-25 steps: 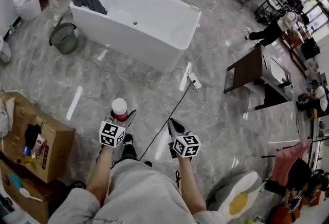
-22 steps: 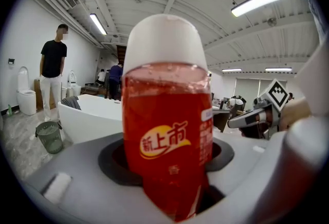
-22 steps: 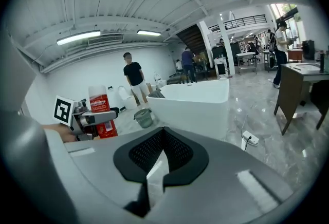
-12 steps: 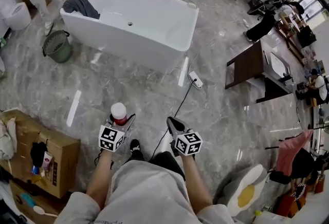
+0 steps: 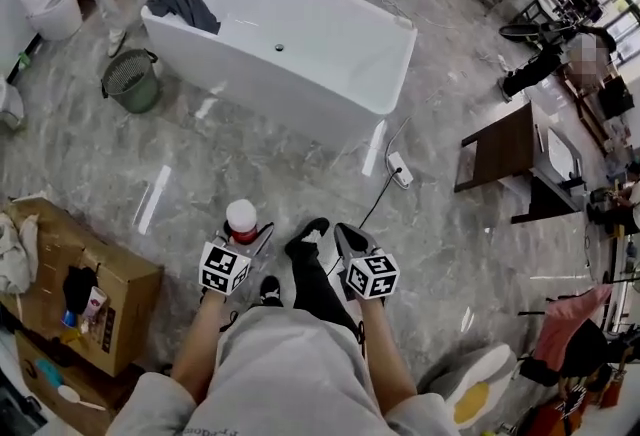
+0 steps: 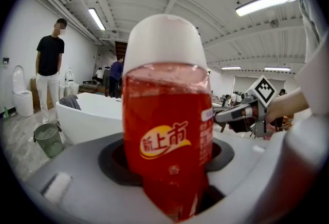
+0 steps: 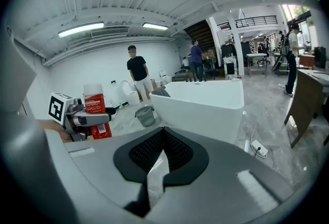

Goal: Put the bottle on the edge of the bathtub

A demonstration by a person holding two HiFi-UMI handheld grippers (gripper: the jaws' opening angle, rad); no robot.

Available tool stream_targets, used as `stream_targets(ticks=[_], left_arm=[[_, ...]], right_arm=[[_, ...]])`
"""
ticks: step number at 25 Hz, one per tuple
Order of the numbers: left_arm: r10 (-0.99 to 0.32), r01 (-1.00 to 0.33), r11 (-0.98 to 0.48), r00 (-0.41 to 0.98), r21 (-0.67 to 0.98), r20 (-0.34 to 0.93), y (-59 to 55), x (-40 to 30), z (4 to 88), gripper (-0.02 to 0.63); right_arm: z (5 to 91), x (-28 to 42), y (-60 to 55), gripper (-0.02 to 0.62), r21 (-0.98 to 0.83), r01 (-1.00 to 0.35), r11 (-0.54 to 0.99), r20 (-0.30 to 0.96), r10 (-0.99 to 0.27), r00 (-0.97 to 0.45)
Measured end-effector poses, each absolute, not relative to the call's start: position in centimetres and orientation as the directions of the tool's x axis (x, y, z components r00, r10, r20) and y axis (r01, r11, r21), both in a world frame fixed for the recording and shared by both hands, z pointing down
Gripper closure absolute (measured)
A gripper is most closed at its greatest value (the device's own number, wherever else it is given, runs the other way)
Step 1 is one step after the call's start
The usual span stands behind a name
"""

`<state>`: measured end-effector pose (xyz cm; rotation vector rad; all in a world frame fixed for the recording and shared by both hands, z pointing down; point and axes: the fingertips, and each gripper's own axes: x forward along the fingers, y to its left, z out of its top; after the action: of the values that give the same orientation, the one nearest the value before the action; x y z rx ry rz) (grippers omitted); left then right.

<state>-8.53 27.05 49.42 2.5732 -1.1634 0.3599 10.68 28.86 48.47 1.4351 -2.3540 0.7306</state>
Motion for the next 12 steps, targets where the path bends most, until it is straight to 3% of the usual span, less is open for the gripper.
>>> stream_targets(ticks=[12], left_arm=[[-0.684,-0.770,-0.626,0.617,0.120,0.390,16.3,-7.5,49.4,0.275]], right_arm=[[46.8,8.3,14.5,0.594,-0.192,-0.750,0.633,0.451,-0.622,-0.640]])
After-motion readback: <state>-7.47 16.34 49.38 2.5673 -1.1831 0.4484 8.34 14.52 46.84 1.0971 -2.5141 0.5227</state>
